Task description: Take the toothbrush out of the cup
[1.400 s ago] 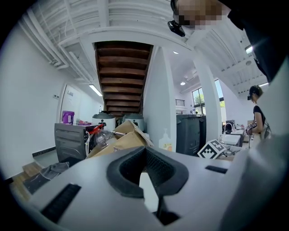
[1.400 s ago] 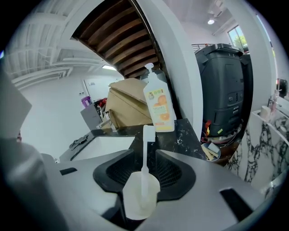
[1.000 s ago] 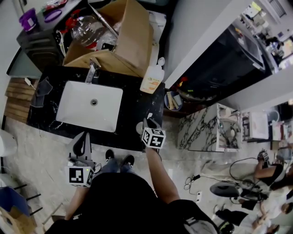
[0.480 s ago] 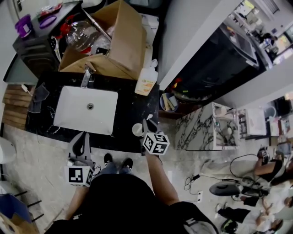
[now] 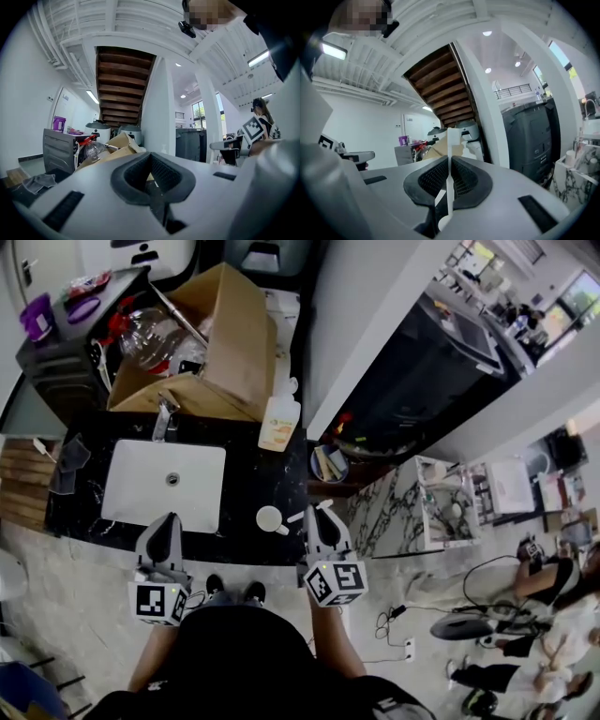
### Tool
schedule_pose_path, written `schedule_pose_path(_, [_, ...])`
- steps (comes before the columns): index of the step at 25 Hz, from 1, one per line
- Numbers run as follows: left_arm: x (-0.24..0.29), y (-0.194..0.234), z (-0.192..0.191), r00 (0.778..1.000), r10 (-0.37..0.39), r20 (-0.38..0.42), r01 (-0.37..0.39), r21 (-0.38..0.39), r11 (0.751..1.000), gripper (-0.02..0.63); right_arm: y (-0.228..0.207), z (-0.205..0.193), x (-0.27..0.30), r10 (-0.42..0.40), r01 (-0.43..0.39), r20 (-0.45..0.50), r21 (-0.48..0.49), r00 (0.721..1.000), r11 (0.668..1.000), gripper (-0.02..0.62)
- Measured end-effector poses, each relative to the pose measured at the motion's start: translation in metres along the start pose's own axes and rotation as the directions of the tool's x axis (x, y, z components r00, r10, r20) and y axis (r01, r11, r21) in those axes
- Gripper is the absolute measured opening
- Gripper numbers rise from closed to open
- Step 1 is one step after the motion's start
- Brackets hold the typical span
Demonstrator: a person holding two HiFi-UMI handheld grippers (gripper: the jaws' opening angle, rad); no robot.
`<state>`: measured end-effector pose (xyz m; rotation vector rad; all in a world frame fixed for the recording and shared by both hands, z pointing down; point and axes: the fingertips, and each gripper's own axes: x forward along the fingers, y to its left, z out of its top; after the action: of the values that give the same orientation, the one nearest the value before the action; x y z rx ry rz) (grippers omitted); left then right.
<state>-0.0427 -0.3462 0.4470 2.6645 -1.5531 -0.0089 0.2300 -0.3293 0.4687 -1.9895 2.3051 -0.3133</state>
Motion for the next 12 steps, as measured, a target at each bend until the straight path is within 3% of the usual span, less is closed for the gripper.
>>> schedule_pose_path(6, [0.007,-0.012,0.005,0.999,-0.044,0.01,0.044,-0.01,0.999,0.005,0.008,0.053,-0.039,-0.053,0.067,0.165,-0.078,0.985,0.995,0.04])
schedule_pose_path(12, [0.008,-0.019,0.013,0.997,-0.067,0.027,0.067,-0.006,0.998,0.005,0.01,0.062,-0.064,-0.114,0.154,0.238,-0.157,0.964,0.975,0.04])
